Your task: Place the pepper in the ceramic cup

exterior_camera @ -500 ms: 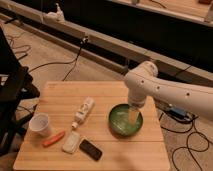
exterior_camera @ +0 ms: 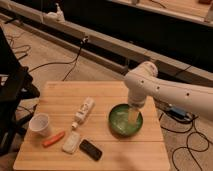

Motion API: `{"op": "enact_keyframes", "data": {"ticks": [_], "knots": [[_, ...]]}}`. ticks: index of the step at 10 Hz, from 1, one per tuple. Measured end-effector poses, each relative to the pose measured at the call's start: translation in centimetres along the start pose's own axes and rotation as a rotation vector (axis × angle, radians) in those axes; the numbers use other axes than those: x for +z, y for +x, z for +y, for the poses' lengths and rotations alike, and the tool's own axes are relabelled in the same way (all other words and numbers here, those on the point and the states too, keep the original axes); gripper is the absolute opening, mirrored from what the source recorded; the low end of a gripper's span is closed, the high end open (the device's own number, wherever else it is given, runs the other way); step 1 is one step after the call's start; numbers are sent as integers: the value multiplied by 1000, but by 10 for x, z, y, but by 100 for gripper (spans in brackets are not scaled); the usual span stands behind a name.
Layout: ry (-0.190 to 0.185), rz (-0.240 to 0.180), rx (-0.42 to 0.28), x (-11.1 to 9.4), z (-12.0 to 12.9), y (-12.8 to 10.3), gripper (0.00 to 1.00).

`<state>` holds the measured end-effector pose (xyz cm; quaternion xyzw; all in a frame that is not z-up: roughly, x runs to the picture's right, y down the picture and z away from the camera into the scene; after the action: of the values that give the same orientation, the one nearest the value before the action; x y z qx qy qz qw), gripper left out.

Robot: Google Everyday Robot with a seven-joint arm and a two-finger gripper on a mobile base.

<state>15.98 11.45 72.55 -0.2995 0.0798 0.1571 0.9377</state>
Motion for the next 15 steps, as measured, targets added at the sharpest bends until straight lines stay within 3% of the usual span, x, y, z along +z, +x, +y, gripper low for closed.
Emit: {"op": "enact_keyframes", "data": {"ticks": [15], "knots": [[5, -8, 1, -3, -3, -2, 80]]}}
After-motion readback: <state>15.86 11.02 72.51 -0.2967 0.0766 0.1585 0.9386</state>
